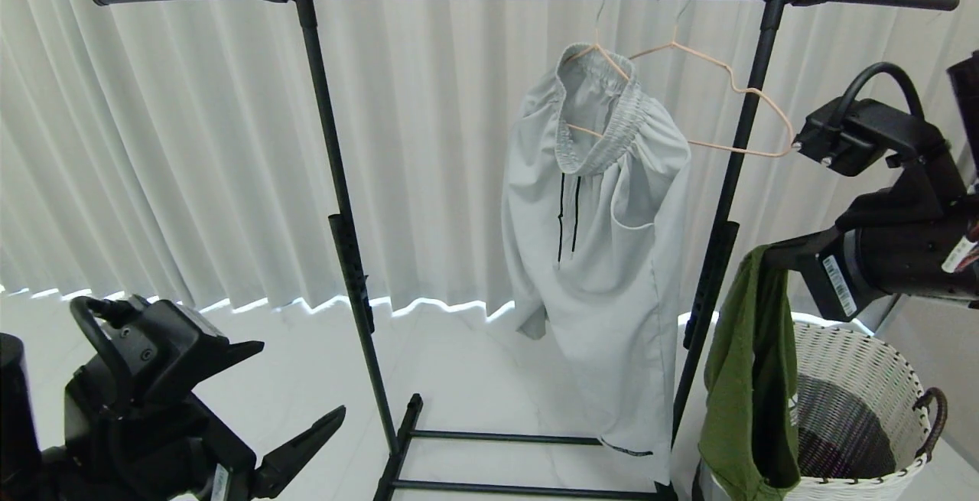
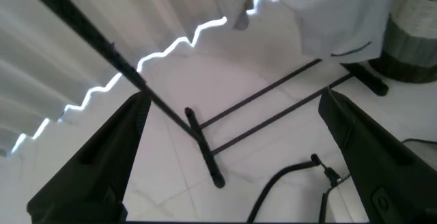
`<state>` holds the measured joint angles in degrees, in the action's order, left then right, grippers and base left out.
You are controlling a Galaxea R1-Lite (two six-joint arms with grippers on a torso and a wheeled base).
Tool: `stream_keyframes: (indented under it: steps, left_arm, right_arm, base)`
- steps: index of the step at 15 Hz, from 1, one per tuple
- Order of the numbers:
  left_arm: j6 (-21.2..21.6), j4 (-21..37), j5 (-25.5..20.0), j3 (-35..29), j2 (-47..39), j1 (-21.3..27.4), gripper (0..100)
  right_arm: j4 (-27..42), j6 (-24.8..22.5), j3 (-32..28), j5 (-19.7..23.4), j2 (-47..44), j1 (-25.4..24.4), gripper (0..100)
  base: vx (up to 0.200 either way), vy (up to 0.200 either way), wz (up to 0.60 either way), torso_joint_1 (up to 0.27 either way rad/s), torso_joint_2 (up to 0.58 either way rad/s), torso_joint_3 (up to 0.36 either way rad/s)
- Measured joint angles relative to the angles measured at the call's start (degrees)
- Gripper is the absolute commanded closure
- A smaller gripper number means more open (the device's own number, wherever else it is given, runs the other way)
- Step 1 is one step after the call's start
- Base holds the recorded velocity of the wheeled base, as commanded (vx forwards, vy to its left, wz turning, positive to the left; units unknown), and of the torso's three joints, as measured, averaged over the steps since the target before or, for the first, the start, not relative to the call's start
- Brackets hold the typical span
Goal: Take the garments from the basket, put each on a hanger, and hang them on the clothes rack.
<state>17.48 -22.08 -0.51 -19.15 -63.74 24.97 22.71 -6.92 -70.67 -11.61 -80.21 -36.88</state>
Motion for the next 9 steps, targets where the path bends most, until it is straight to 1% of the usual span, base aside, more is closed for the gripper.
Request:
stream_keyframes:
  steps: [1,2,3,5,6,7,9]
  left_arm:
    - [-0.2,-0.1,-0.4,0.0,0.2,1.7,0]
    - [-1.3,-0.2,-1.6,0.0,0.4,4.5,0]
    - [-4.1,-0.2,-3.4,-0.1,0.4,8.0,0]
    - [-12.1,-0.3,-5.4,-2.3,-0.3,15.4,0]
    - [-16.4,-0.5,-5.8,-4.7,-1.4,19.2,0]
    - [-19.1,-0.5,-6.0,-6.9,-3.1,21.9,0]
    - [-22.6,-0.5,-6.1,-11.0,-7.2,24.8,0]
  right_arm:
    - [-0.1,1.4,-0.6,0.0,-0.2,-1.8,100]
    - [-0.3,2.5,-1.2,0.1,-0.4,-3.6,100]
    - [-0.4,3.6,-2.0,0.4,-0.6,-5.4,100]
    - [-0.5,4.7,-4.1,2.9,-0.9,-7.9,100]
    - [-0.5,4.9,-5.0,4.1,-1.0,-8.7,100]
    - [-0.6,5.0,-5.7,5.3,-1.0,-9.3,100]
    - [-2.9,5.1,-6.1,7.0,-1.1,-10.0,100]
  base:
    - [0.0,0.0,0.0,0.0,0.0,0.0]
    - [0.0,0.0,0.0,0.0,0.0,0.0]
    - [0.0,0.0,0.0,0.0,0.0,0.0]
    - [0.0,0.0,0.0,0.0,0.0,0.0]
    - [0.0,0.0,0.0,0.0,0.0,0.0]
    - [0.0,0.0,0.0,0.0,0.0,0.0]
    - [0.0,0.0,0.0,0.0,0.0,0.0]
